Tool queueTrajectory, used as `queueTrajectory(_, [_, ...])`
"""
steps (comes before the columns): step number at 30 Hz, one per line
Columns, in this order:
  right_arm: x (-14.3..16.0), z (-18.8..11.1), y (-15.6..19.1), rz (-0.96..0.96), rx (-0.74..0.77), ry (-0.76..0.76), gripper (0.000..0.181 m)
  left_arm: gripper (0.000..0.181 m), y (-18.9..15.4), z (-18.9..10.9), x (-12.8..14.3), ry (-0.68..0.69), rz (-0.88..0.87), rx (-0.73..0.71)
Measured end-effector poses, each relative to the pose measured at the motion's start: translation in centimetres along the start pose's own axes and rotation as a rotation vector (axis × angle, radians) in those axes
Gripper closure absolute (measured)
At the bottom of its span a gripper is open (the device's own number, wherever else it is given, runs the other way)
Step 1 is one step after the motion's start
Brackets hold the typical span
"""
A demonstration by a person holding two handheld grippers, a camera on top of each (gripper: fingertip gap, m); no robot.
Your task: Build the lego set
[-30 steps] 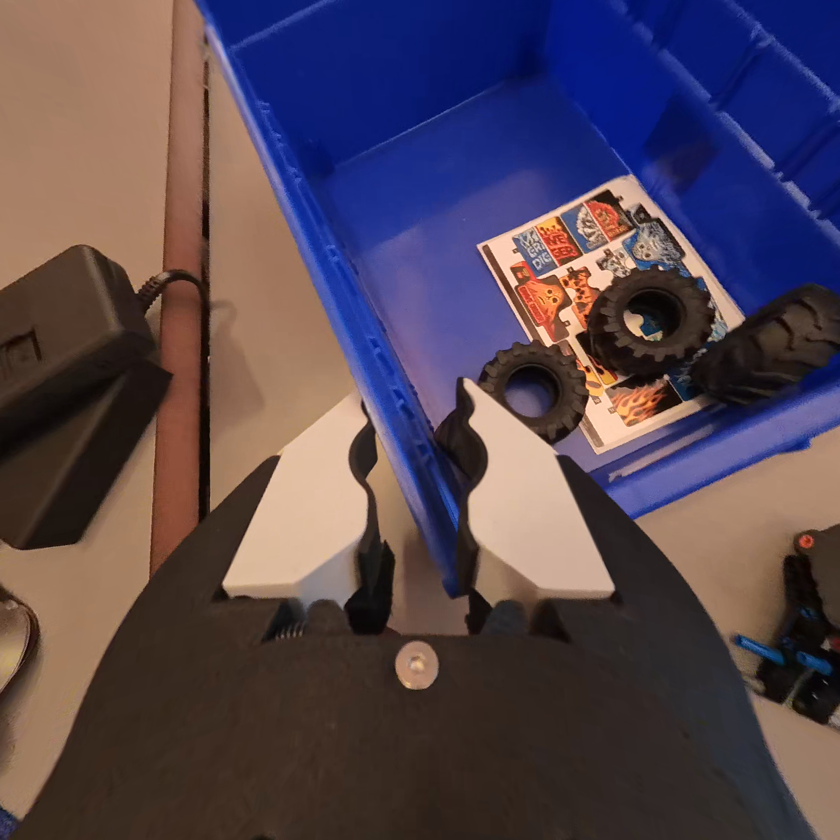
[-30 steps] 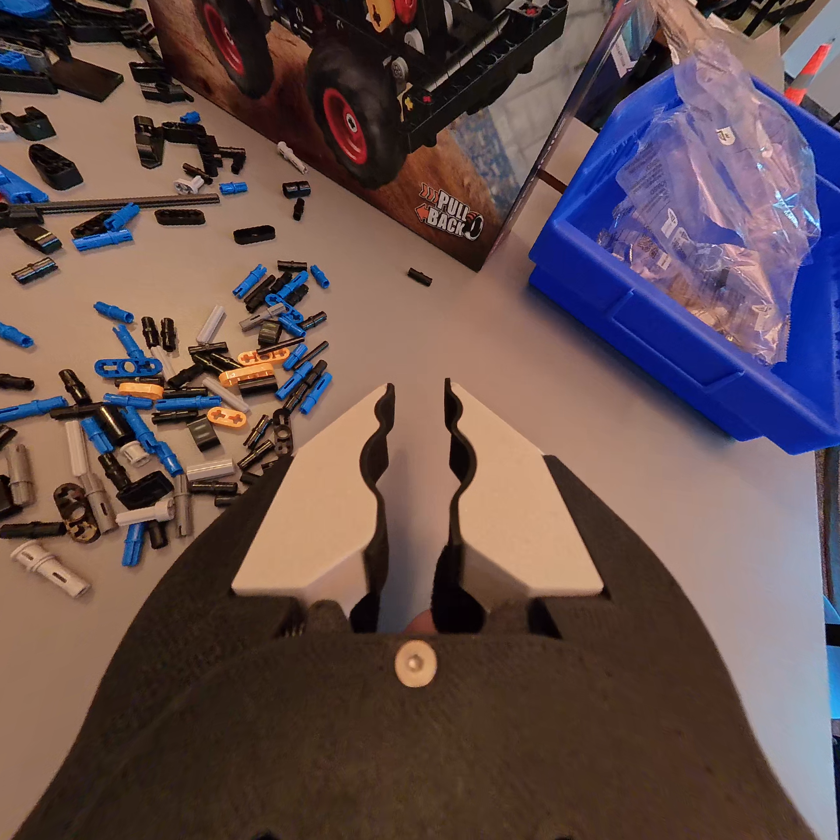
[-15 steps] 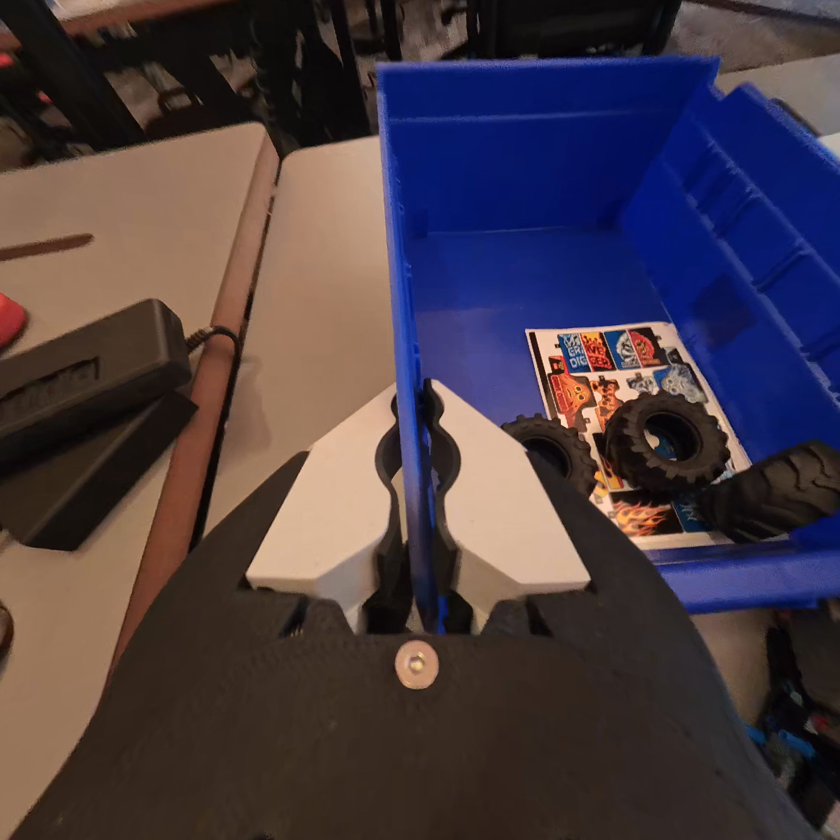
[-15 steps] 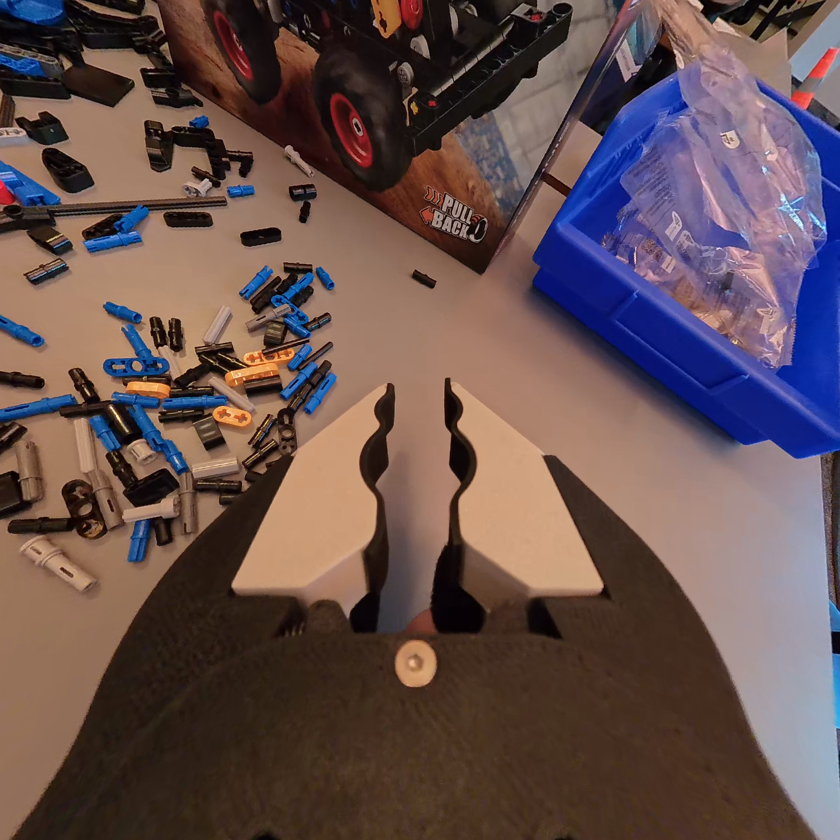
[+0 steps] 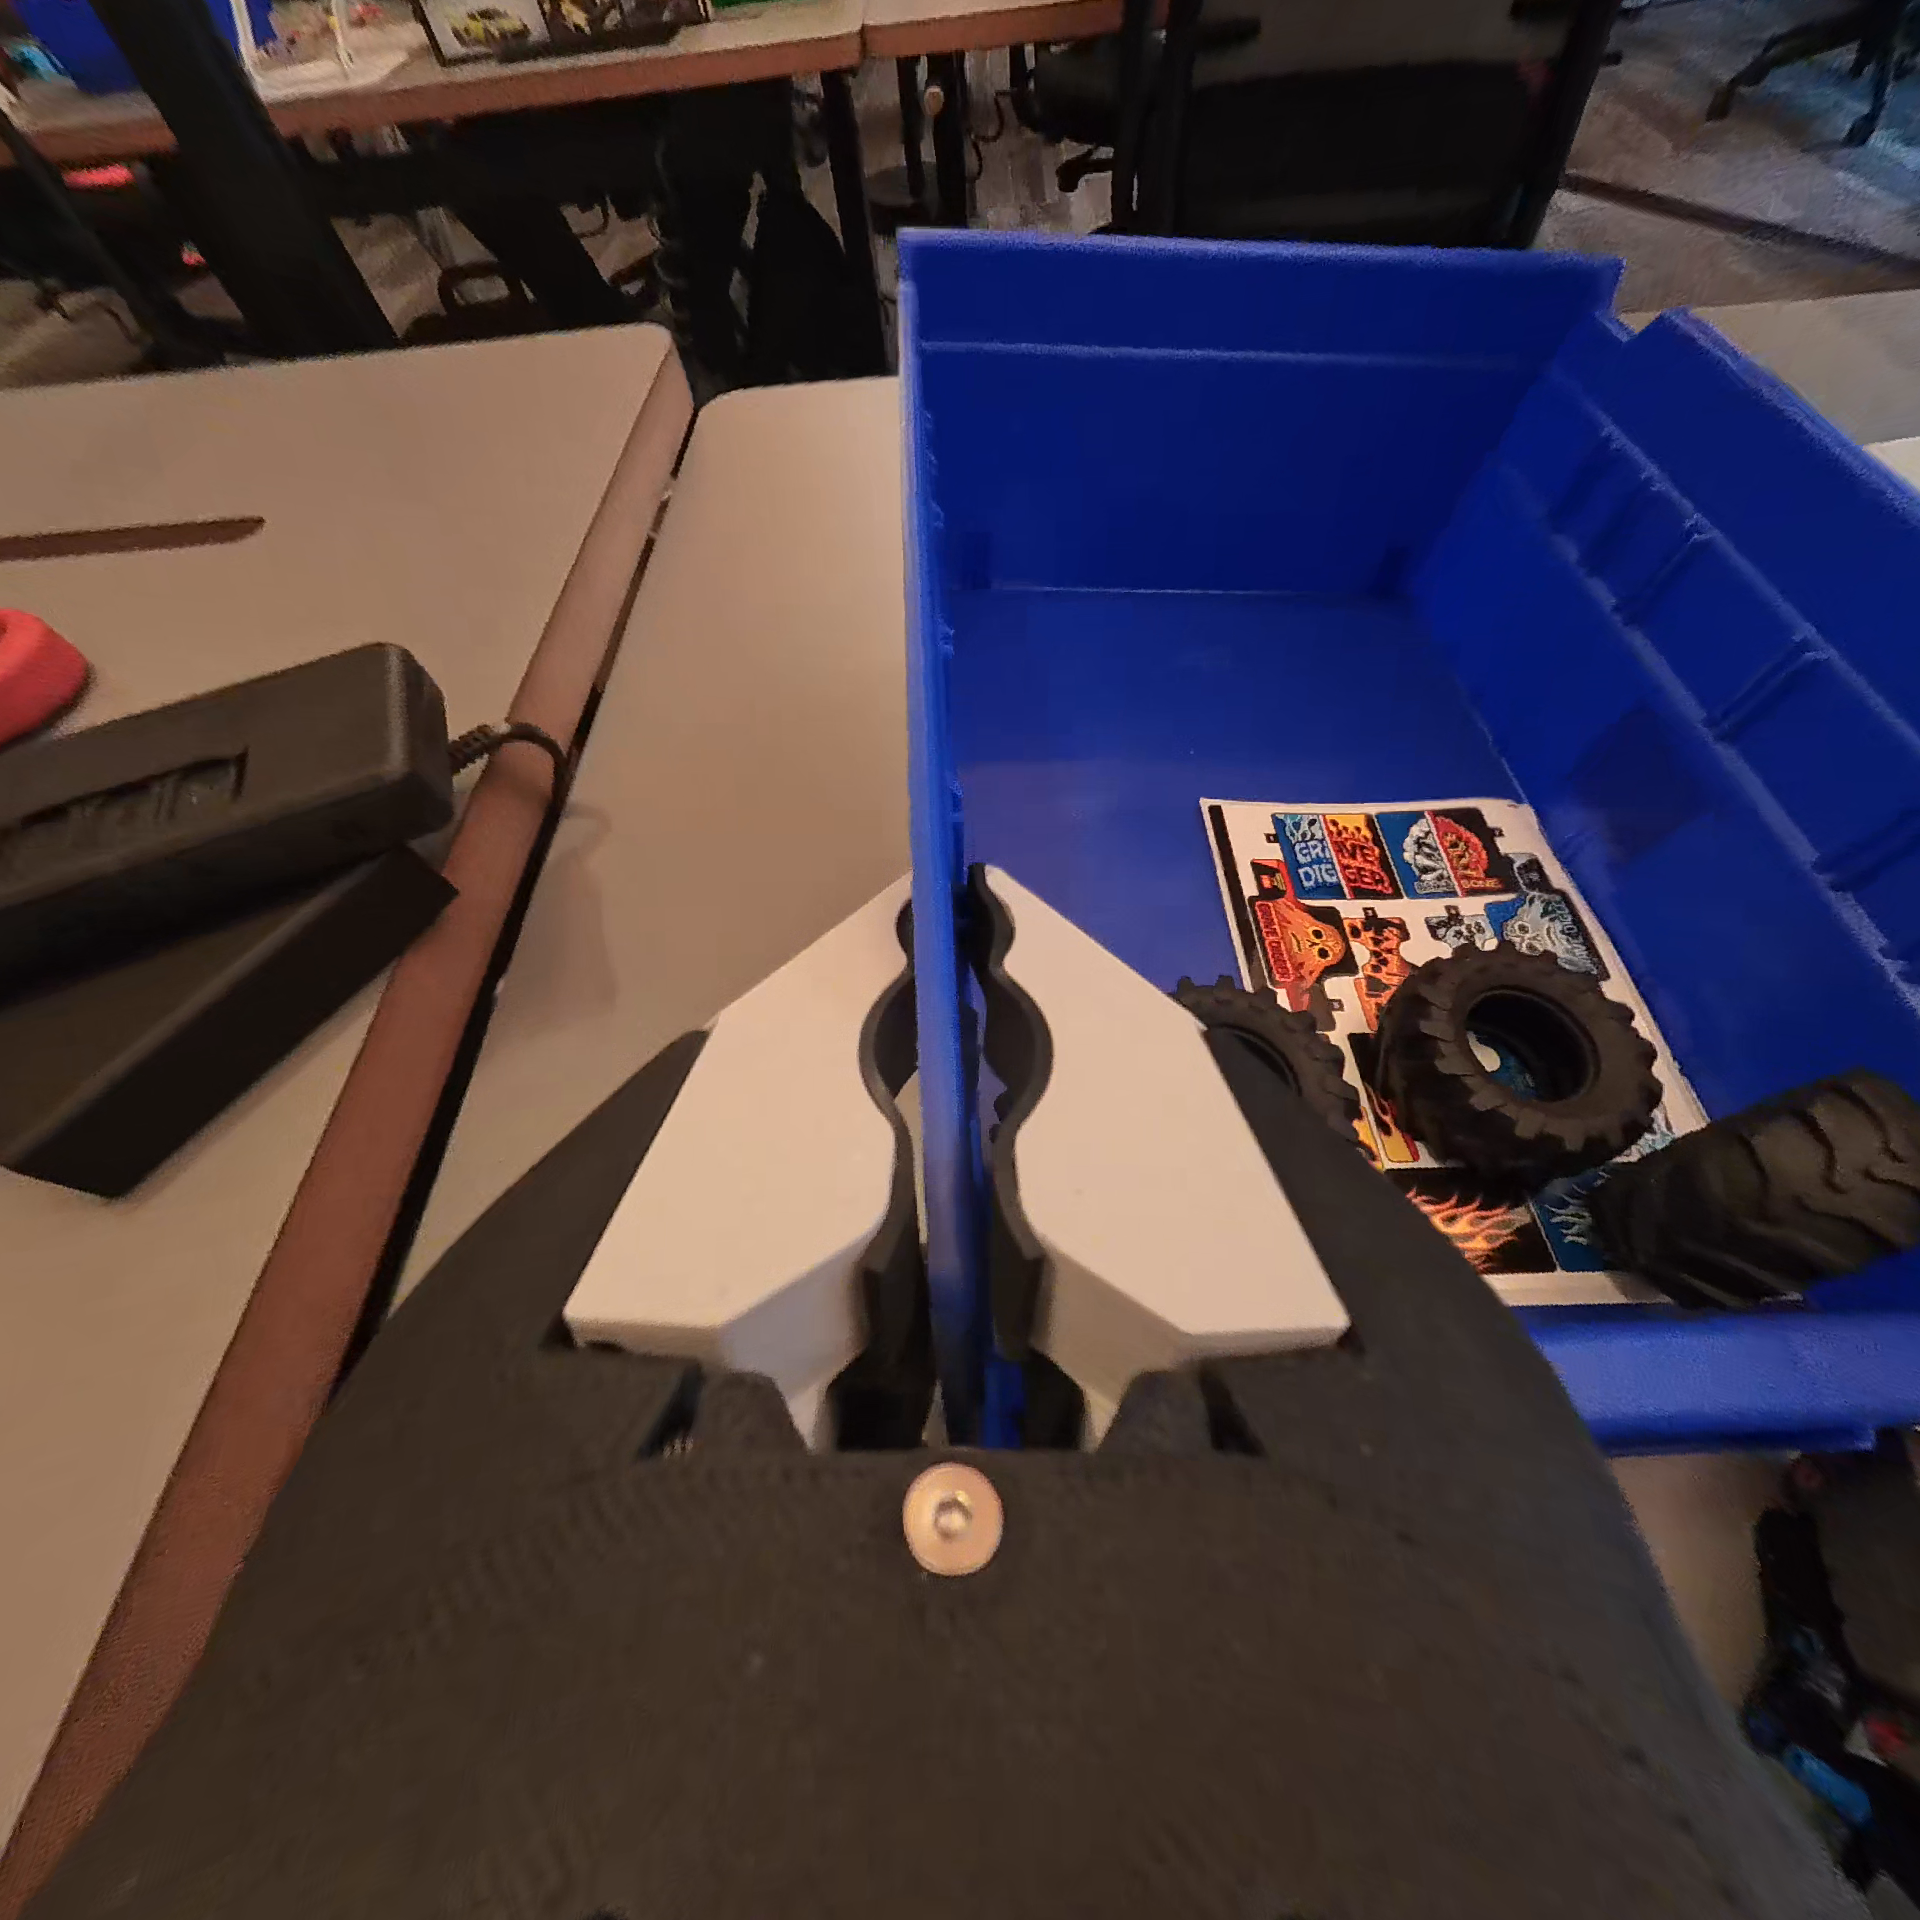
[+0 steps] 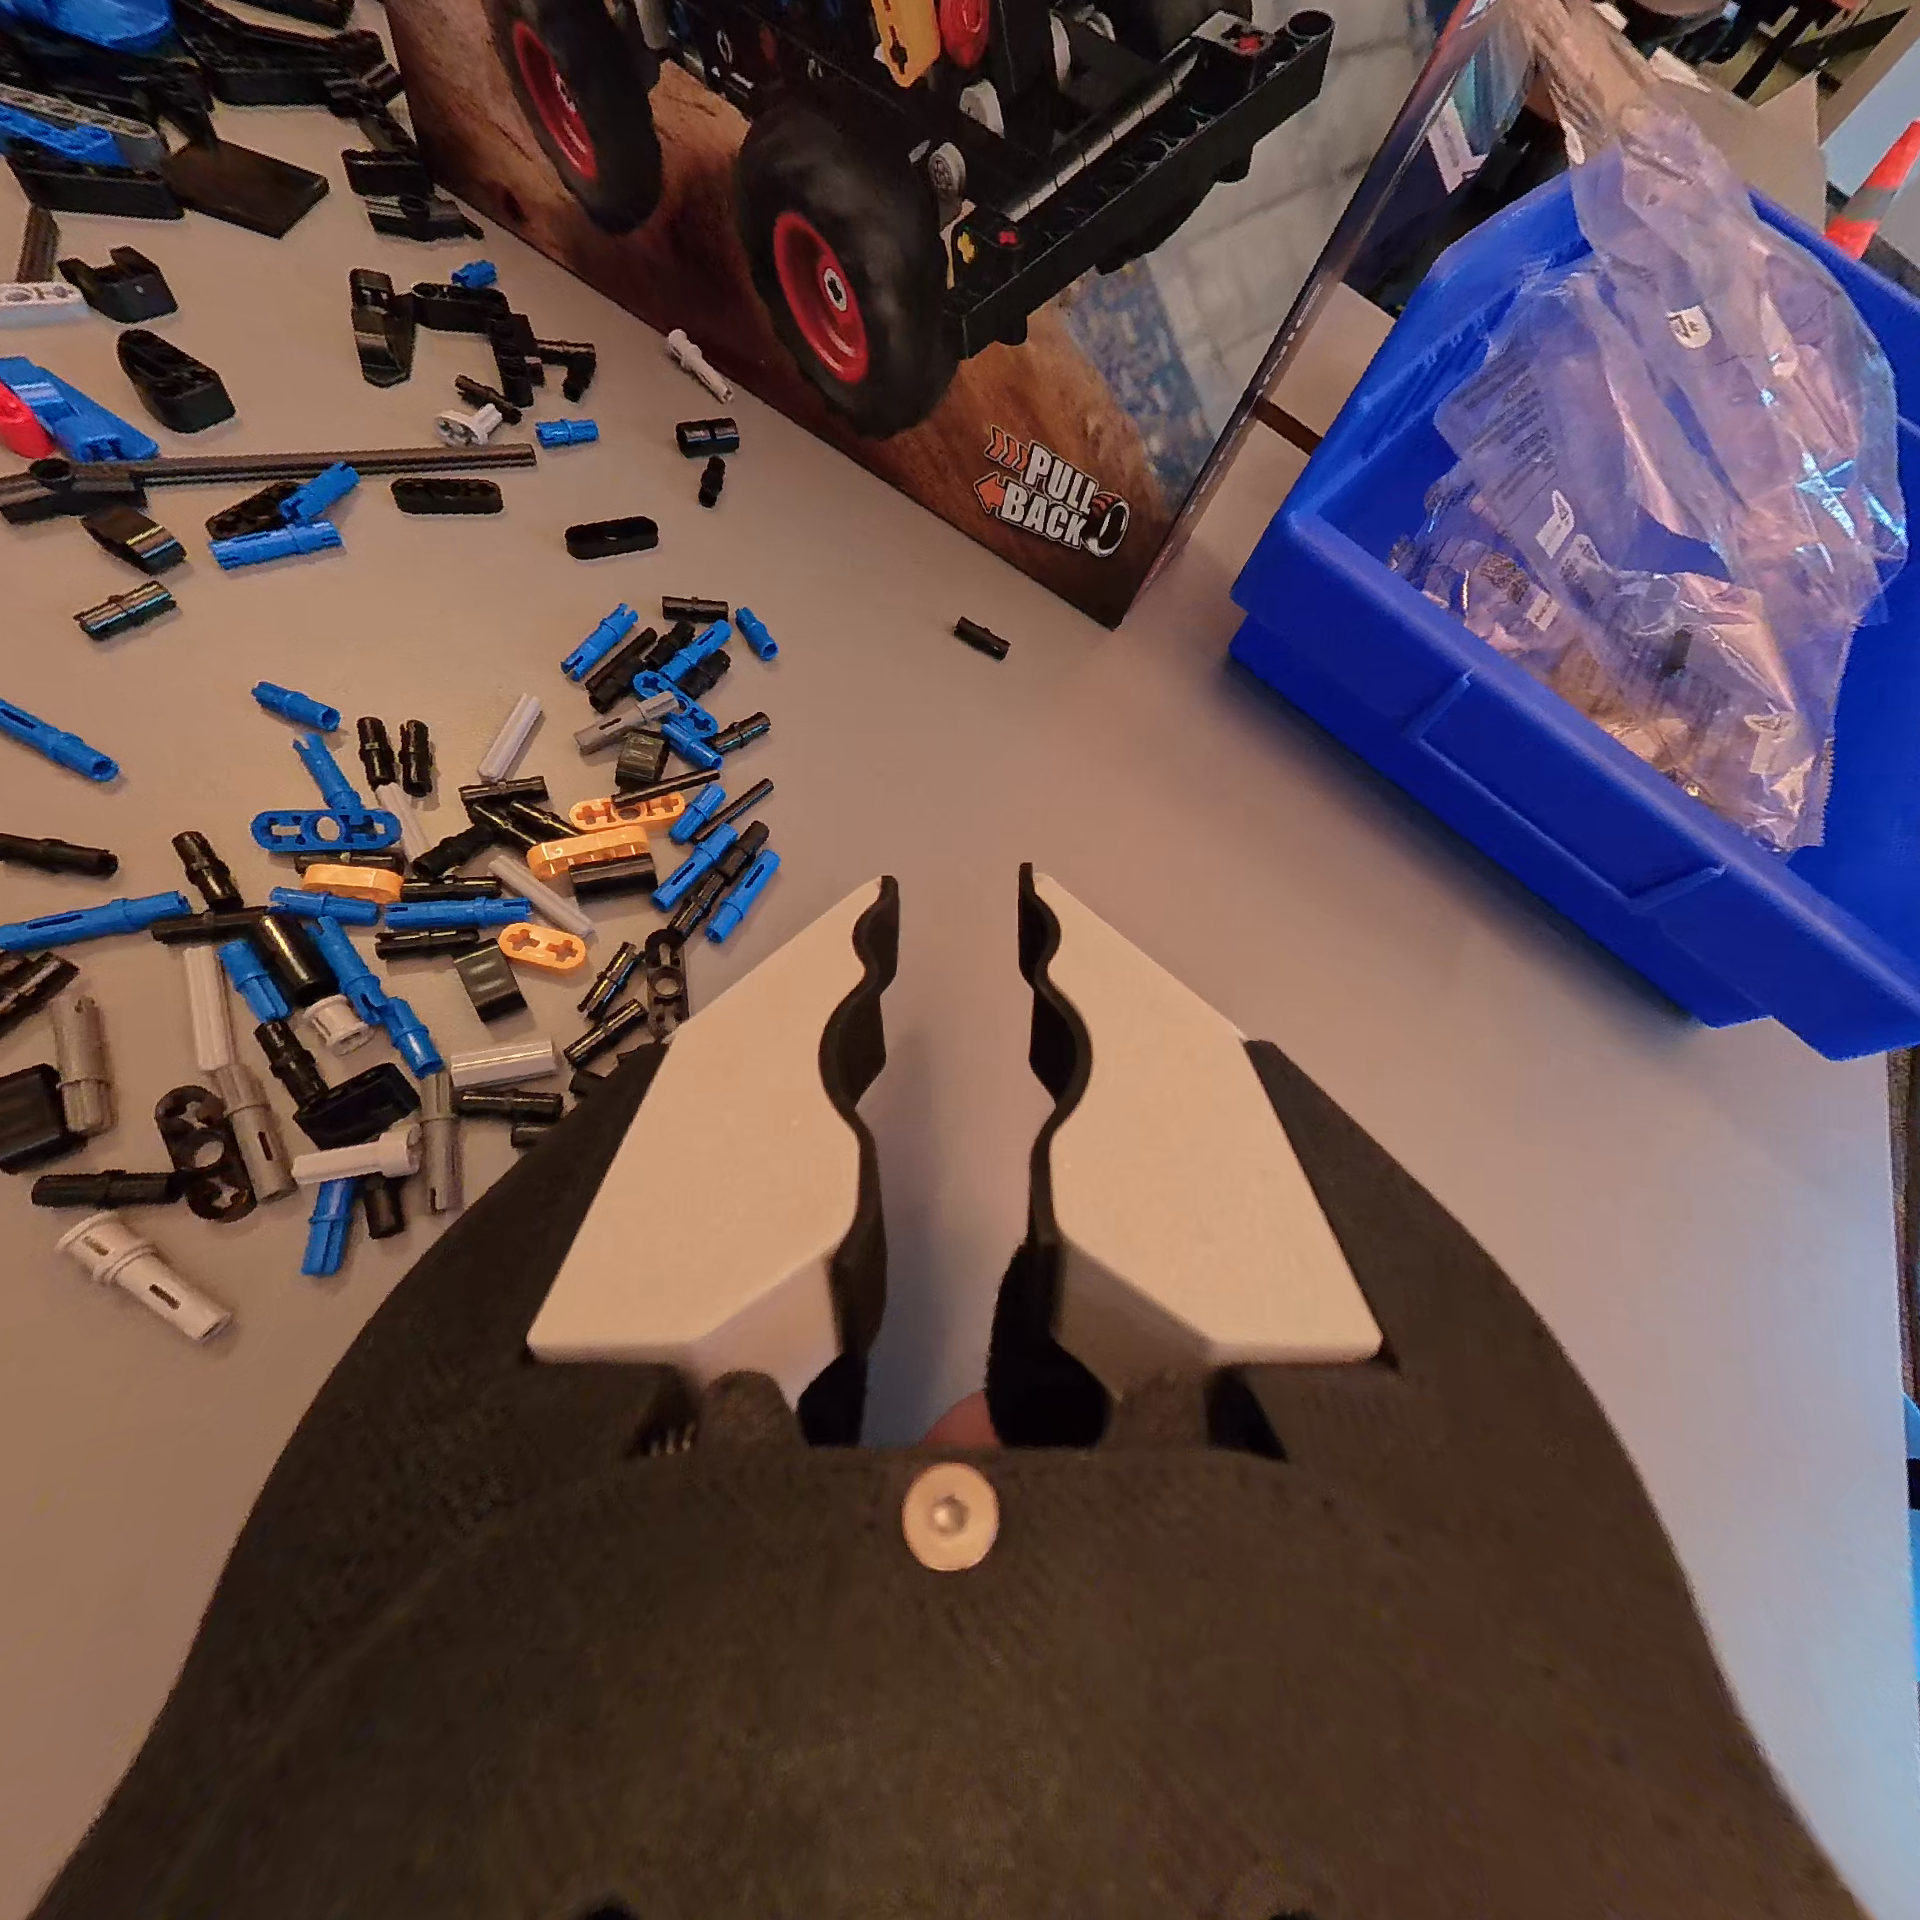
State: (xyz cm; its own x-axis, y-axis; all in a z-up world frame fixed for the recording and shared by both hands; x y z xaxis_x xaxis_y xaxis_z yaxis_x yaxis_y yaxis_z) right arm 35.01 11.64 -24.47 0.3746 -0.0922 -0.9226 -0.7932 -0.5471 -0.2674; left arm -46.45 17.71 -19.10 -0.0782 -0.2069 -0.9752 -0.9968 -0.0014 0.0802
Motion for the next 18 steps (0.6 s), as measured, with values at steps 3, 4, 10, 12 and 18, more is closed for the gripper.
queueTrajectory(3, [-0.4, -0.2, 0.1, -0.02, 0.013, -0.015, 0.16, 0.179, 0.5, 0.2, 1.2, 0.049, -0.038, 0.016])
queueTrajectory(4, [-0.8, -0.3, 0.3, -0.036, 0.014, -0.003, 0.16, 0.178, 0.5, 0.3, 1.6, 0.059, -0.047, 0.02])
queueTrajectory(10, [-8.2, -2.0, 7.6, -0.155, -0.155, 0.005, 0.16, 0.133, 0.9, -0.2, 1.5, 0.066, -0.084, 0.026])
queueTrajectory(12, [-10.5, -2.3, 12.9, -0.168, -0.313, 0.0, 0.162, 0.122, 1.2, -1.1, 0.0, 0.042, -0.045, -0.007])
queueTrajectory(18, [-8.5, -1.8, 25.4, -0.3, -0.593, 0.151, 0.158, 0.122, -6.3, -5.4, -8.7, -0.137, 0.186, 0.077])
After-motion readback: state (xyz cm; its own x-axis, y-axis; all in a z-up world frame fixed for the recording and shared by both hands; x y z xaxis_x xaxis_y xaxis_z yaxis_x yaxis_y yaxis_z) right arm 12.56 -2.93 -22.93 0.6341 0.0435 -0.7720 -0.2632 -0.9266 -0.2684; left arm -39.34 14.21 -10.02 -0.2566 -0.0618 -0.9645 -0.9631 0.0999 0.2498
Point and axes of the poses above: each gripper's, where its closed fingertips meet, z out along the fingers, x out of its underside, y = z × x across the jaws, the point moved 4 cm from there along -z, back along the fingers, and after that the axes turned 13 degrees about -y, right-handed, at the moved point
